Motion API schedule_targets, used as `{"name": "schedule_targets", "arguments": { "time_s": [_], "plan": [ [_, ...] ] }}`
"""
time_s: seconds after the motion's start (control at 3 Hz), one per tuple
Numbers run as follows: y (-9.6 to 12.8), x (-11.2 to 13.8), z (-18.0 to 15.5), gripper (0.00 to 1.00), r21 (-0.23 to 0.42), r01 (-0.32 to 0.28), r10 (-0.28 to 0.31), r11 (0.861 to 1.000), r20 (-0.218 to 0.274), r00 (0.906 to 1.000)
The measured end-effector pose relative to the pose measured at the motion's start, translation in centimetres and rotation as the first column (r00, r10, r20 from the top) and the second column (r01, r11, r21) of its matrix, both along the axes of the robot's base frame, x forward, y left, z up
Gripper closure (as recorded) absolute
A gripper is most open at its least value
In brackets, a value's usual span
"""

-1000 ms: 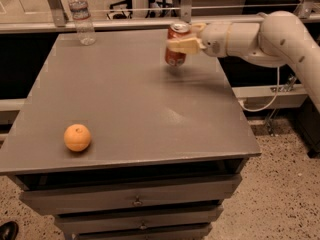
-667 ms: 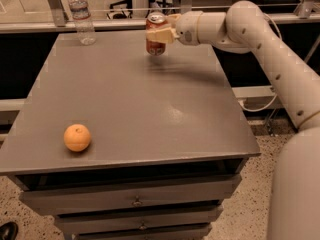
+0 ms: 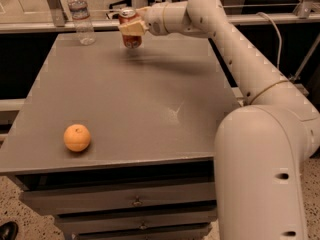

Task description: Move coke can near water bottle

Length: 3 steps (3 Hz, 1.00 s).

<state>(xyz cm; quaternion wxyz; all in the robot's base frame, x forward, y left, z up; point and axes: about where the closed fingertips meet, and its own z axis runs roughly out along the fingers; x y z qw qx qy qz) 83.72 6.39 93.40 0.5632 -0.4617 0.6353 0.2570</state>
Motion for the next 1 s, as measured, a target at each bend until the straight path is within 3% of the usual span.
{"name": "schedule_targets", "arguments": {
  "time_s": [0.67, 1.0],
  "plan": [
    [7.4, 0.9, 0.1, 1.0, 0.003, -0.077, 0.077, 0.997, -0.016, 0.9969],
    [9.9, 0.8, -0.2, 1.0, 0.008, -0.114, 0.114, 0.993, -0.028, 0.9931]
  ]
}}
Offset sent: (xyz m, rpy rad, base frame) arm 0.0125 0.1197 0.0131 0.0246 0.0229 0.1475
